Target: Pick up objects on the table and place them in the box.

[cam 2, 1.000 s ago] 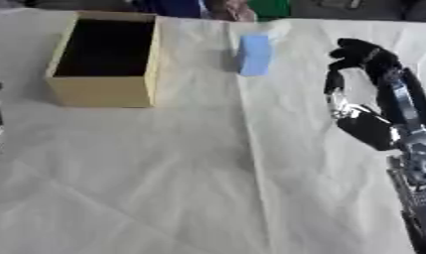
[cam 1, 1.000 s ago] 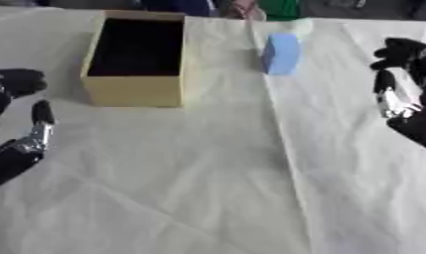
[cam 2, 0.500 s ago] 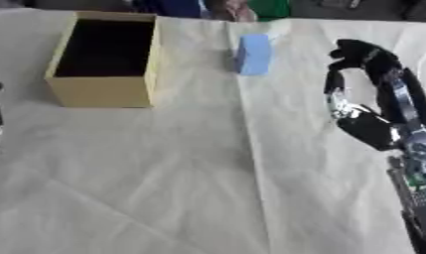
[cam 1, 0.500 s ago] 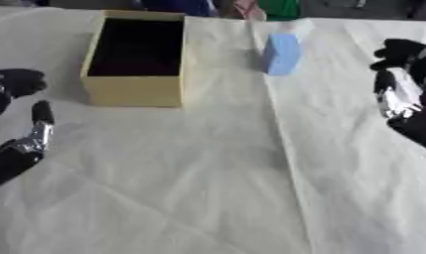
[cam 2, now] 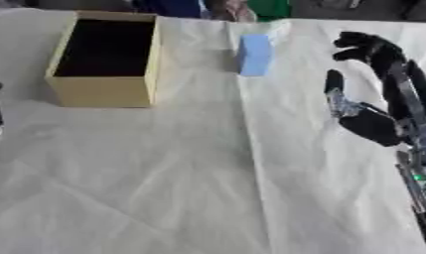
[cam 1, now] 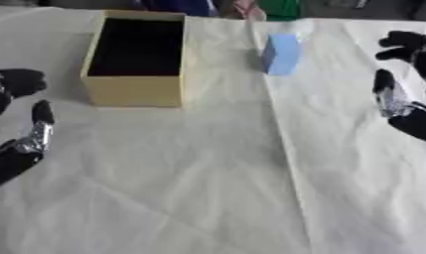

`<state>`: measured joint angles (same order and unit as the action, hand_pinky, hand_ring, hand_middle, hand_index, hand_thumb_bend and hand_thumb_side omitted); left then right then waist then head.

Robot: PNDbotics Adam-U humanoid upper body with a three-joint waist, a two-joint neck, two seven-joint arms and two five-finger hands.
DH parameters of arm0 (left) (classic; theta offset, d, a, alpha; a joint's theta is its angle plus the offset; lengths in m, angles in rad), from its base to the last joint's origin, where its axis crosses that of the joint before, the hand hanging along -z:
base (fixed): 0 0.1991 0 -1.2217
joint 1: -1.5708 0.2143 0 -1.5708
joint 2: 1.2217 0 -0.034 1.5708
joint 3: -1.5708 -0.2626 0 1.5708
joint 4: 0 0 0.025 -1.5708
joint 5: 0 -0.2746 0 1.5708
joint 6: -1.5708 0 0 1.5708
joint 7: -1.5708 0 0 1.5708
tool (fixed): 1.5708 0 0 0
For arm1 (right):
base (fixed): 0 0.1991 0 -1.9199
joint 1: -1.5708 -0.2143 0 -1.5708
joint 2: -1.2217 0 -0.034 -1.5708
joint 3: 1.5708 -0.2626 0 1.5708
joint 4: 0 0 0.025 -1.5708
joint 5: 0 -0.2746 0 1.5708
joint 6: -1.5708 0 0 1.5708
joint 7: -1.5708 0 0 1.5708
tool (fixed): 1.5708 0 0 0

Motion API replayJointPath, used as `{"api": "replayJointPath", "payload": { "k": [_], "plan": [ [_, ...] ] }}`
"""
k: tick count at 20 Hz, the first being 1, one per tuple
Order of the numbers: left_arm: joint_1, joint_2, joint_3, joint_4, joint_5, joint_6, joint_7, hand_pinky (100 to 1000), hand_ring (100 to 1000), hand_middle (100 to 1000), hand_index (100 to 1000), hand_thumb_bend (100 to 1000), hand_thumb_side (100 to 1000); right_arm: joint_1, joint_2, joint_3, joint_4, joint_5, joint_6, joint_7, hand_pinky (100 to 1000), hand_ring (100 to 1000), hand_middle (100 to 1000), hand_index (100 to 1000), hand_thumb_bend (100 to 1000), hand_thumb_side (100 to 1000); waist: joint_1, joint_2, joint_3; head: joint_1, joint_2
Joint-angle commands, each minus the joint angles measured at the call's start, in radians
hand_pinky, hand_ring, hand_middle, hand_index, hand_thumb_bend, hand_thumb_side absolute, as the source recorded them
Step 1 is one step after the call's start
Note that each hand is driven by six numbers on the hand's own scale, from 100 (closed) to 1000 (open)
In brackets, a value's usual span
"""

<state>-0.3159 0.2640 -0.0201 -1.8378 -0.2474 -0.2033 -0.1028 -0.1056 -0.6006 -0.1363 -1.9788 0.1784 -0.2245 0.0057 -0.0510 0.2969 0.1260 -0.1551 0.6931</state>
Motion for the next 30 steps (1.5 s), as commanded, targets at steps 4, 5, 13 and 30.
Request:
{"api": "replayJointPath", "payload": {
  "k": [4,5,13,30],
  "plan": [
    [-0.004,0.023,0.003,-0.011,-0.002,-0.002,-0.004,821,754,728,720,100,252,-0.048,-0.246,0.033,0.038,-0.025,-0.063,0.110,931,893,899,959,100,201,-0.004,-0.022,0.004,-0.004,0.003],
    [-0.004,0.023,0.002,-0.011,-0.002,-0.002,-0.005,821,754,728,720,100,252,-0.067,-0.281,0.043,0.058,-0.038,-0.076,0.137,932,897,902,963,100,200,-0.006,-0.023,0.005,-0.006,0.003],
    [-0.004,0.026,-0.006,-0.010,-0.001,-0.005,-0.013,821,754,728,720,100,252,-0.266,-0.421,0.125,0.288,-0.118,-0.106,0.340,928,920,918,978,100,198,-0.011,-0.027,0.020,-0.015,0.002],
    [-0.007,0.026,-0.021,-0.005,0.000,-0.009,-0.029,821,754,729,720,100,252,-0.594,-0.269,0.214,0.710,0.109,-0.134,0.409,917,926,921,979,100,205,-0.022,-0.031,0.049,-0.036,0.010]
  ]
}}
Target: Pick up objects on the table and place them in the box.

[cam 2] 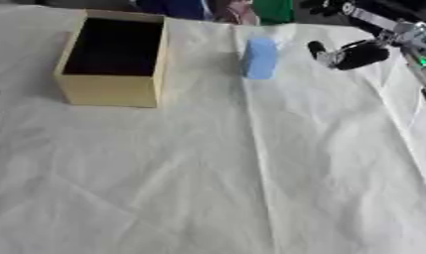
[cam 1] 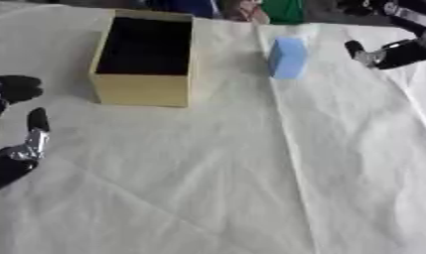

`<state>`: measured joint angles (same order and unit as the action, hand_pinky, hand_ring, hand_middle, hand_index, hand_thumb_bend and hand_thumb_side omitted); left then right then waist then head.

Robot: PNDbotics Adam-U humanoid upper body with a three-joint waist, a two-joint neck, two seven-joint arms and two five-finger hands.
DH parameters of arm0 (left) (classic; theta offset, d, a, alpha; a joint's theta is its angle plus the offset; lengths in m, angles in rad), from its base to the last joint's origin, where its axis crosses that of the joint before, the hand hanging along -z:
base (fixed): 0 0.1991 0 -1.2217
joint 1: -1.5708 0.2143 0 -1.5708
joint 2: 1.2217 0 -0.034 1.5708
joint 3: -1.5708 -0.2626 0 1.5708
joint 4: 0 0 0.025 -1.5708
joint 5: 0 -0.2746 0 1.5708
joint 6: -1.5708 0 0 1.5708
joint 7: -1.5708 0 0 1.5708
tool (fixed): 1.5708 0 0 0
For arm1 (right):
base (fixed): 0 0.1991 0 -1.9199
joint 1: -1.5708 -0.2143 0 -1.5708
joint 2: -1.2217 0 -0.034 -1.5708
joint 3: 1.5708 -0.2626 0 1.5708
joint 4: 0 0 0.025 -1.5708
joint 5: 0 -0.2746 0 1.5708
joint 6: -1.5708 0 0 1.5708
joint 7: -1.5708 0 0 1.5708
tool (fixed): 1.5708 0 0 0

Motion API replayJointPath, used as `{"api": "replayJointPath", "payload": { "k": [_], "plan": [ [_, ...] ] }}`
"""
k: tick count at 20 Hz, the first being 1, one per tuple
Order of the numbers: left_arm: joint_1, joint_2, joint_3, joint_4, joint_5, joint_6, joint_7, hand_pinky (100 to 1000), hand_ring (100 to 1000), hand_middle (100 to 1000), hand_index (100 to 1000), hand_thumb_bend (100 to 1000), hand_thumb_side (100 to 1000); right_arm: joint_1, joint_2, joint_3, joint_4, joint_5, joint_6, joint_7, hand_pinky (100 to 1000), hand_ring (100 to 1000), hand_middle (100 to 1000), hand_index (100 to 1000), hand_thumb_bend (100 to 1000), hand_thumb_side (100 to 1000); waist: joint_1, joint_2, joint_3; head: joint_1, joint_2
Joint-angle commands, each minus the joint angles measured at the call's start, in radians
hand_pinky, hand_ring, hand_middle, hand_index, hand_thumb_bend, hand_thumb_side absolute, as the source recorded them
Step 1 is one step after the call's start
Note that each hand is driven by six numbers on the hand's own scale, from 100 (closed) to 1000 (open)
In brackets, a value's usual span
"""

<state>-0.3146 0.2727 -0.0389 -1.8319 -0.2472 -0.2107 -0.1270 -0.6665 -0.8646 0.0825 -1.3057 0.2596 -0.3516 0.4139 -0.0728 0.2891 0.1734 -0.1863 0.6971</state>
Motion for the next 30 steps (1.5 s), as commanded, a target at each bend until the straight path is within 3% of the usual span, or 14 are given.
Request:
{"api": "replayJointPath", "payload": {
  "k": [1,17,30],
  "plan": [
    [-0.009,0.017,-0.003,-0.011,0.000,-0.002,-0.006,821,754,729,720,100,252,-0.045,0.005,-0.003,0.057,0.041,-0.009,0.001,917,928,922,979,100,206,-0.001,-0.023,0.003,-0.006,0.005],
    [-0.010,0.012,-0.008,-0.010,0.002,-0.004,-0.012,821,755,729,721,100,251,-0.153,0.121,0.013,0.239,0.317,-0.054,-0.070,907,954,938,984,100,223,0.004,-0.021,0.014,-0.023,-0.012],
    [-0.010,0.009,-0.009,-0.008,0.001,-0.003,-0.015,821,756,730,721,100,251,-0.159,0.145,0.016,0.271,0.360,-0.070,-0.091,906,954,935,983,100,225,-0.002,-0.020,0.021,-0.019,-0.005]
  ]
}}
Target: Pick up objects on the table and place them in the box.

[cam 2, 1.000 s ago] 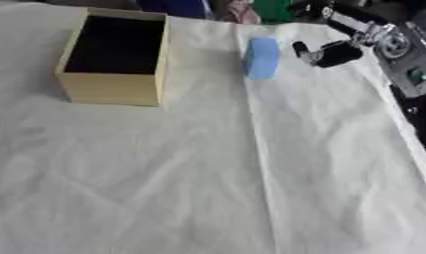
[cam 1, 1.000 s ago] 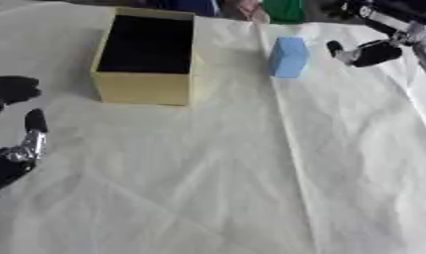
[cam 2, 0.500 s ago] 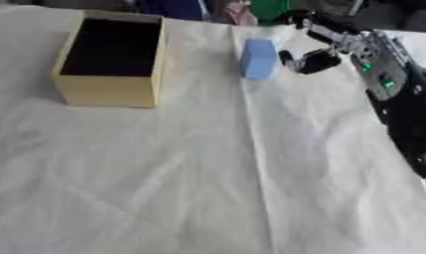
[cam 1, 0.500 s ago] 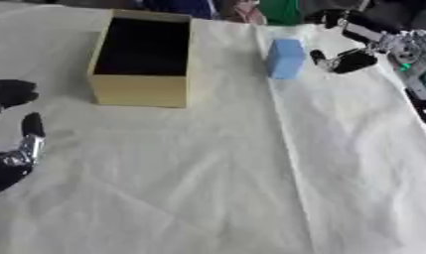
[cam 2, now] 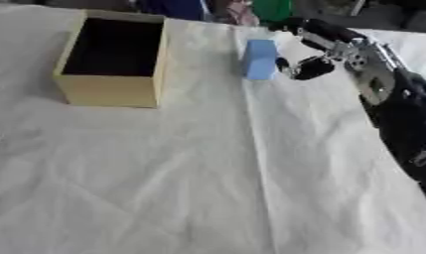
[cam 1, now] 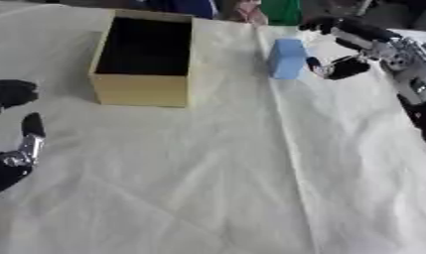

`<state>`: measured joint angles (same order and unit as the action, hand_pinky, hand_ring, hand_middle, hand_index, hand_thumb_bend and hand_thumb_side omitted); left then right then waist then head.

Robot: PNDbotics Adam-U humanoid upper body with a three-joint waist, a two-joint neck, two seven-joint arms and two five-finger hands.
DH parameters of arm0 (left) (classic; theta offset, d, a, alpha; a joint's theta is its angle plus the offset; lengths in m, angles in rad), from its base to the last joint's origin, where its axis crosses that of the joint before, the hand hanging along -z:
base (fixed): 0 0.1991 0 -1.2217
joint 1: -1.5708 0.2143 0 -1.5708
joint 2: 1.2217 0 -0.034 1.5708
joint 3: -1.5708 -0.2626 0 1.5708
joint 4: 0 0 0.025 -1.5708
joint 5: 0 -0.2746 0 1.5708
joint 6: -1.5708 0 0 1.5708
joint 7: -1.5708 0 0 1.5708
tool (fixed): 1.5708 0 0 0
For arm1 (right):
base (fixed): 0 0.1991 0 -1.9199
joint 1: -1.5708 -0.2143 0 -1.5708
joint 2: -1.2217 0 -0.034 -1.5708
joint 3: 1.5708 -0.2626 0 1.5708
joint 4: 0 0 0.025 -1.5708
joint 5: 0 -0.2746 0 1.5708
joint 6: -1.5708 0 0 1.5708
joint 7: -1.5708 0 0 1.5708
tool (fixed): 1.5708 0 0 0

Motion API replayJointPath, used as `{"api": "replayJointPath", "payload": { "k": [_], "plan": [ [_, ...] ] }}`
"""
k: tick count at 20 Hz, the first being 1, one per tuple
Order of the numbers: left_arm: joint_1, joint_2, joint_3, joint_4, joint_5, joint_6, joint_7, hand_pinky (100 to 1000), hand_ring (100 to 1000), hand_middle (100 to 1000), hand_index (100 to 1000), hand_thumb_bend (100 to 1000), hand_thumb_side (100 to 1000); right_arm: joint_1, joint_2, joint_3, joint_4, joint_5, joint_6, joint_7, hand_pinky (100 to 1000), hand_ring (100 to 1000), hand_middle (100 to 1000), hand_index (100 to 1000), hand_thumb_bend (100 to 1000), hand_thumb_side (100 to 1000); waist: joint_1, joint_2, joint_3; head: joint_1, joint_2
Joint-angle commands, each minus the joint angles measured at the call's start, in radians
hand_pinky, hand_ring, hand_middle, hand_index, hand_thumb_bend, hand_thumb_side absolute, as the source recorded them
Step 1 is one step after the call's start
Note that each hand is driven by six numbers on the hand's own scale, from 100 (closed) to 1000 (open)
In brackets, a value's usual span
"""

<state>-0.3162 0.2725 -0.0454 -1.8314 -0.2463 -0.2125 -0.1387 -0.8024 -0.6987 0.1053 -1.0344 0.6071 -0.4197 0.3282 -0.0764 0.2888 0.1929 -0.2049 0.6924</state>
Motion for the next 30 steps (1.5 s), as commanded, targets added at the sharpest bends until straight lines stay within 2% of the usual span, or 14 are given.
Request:
{"api": "replayJointPath", "payload": {
  "k": [1,17,21,24,27,30],
  "plan": [
    [-0.008,0.009,-0.003,-0.009,0.000,-0.001,-0.004,821,756,730,721,100,251,-0.025,-0.019,-0.007,0.003,0.014,-0.002,-0.006,906,953,934,983,100,225,0.002,-0.020,0.001,-0.001,0.000],
    [-0.008,0.007,-0.005,-0.010,0.004,-0.002,-0.007,821,756,730,721,100,251,-0.052,0.034,0.003,0.063,0.066,-0.008,-0.004,902,948,920,978,100,230,0.007,-0.022,0.005,-0.007,0.003],
    [-0.009,0.007,-0.005,-0.010,0.005,-0.003,-0.007,821,756,730,720,100,252,-0.055,0.041,0.002,0.070,0.087,-0.005,-0.024,889,927,899,966,100,231,0.010,-0.023,0.006,-0.008,0.002],
    [-0.009,0.007,-0.005,-0.011,0.005,-0.004,-0.007,820,756,730,720,100,252,-0.053,0.047,0.004,0.076,0.123,0.002,-0.046,874,890,870,956,100,236,0.012,-0.023,0.007,-0.010,0.003],
    [-0.009,0.006,-0.006,-0.011,0.006,-0.004,-0.008,820,756,730,720,100,252,-0.050,0.052,0.004,0.078,0.170,0.006,-0.080,848,833,797,910,100,238,0.013,-0.023,0.007,-0.010,0.002],
    [-0.010,0.006,-0.006,-0.010,0.006,-0.004,-0.008,820,756,730,720,100,252,-0.047,0.056,0.002,0.076,0.223,0.012,-0.147,812,772,686,824,100,237,0.013,-0.023,0.008,-0.011,0.002]
  ]
}}
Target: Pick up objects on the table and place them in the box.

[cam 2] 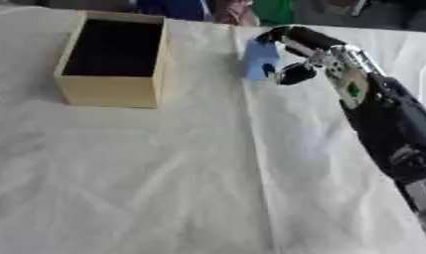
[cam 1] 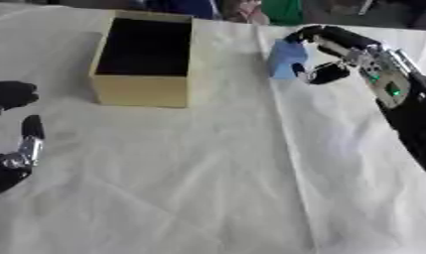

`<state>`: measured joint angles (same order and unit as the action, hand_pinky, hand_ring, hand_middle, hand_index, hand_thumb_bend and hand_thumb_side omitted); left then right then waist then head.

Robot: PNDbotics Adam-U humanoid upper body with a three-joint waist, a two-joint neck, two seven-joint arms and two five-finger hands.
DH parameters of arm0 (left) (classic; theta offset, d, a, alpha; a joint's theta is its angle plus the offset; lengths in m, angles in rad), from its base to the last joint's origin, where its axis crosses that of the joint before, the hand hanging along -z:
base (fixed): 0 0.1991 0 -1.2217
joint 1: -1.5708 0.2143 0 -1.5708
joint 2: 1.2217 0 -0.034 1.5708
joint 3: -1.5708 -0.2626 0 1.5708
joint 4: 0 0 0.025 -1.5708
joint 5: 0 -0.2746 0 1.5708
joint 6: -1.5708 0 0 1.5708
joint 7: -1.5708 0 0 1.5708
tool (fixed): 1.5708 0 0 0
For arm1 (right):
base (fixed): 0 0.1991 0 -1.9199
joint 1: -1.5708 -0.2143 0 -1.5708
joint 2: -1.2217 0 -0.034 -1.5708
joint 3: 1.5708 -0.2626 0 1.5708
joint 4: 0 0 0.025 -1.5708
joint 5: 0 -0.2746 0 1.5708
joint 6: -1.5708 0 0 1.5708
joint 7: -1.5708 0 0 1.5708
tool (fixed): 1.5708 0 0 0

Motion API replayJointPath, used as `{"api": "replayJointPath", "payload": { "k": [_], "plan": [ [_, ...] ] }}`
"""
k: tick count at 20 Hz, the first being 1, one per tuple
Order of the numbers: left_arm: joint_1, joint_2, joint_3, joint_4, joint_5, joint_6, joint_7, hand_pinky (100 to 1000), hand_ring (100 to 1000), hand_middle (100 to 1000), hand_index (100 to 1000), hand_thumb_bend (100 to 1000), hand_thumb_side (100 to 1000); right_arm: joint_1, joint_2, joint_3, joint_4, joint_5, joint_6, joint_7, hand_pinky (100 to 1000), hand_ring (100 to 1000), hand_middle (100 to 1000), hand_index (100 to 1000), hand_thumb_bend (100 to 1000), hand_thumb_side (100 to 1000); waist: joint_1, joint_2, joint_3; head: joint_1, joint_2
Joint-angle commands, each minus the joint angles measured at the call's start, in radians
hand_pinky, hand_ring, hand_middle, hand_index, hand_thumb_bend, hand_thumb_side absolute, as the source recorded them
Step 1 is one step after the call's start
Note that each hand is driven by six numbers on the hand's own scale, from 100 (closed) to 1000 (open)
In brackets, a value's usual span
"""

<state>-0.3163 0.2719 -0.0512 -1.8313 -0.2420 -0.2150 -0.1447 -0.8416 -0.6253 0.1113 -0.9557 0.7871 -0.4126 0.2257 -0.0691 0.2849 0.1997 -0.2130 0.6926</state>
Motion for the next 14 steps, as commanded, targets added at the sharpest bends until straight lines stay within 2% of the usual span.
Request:
{"api": "replayJointPath", "payload": {
  "k": [1,6,9,14],
  "plan": [
    [-0.010,0.006,-0.001,-0.011,0.002,-0.002,-0.002,820,756,730,720,100,252,-0.007,-0.016,-0.005,-0.004,0.064,0.007,-0.074,801,754,650,794,100,235,0.006,-0.019,0.001,-0.003,0.002],
    [-0.010,0.006,0.000,-0.010,0.002,-0.002,-0.002,820,756,730,720,100,252,-0.002,-0.012,-0.008,-0.013,0.143,0.009,-0.267,707,578,361,450,100,191,0.007,-0.019,0.002,-0.004,0.003],
    [-0.010,0.005,-0.001,-0.010,0.002,-0.002,-0.003,820,756,730,720,100,252,0.000,-0.011,-0.008,-0.017,0.171,0.006,-0.383,665,502,243,318,100,161,0.006,-0.018,0.001,-0.004,0.003],
    [-0.009,0.005,0.000,-0.010,0.001,-0.002,-0.002,820,756,730,720,100,252,0.001,-0.015,-0.006,-0.027,0.173,0.003,-0.501,637,461,190,263,100,127,0.006,-0.018,0.000,-0.002,0.002]
  ]
}}
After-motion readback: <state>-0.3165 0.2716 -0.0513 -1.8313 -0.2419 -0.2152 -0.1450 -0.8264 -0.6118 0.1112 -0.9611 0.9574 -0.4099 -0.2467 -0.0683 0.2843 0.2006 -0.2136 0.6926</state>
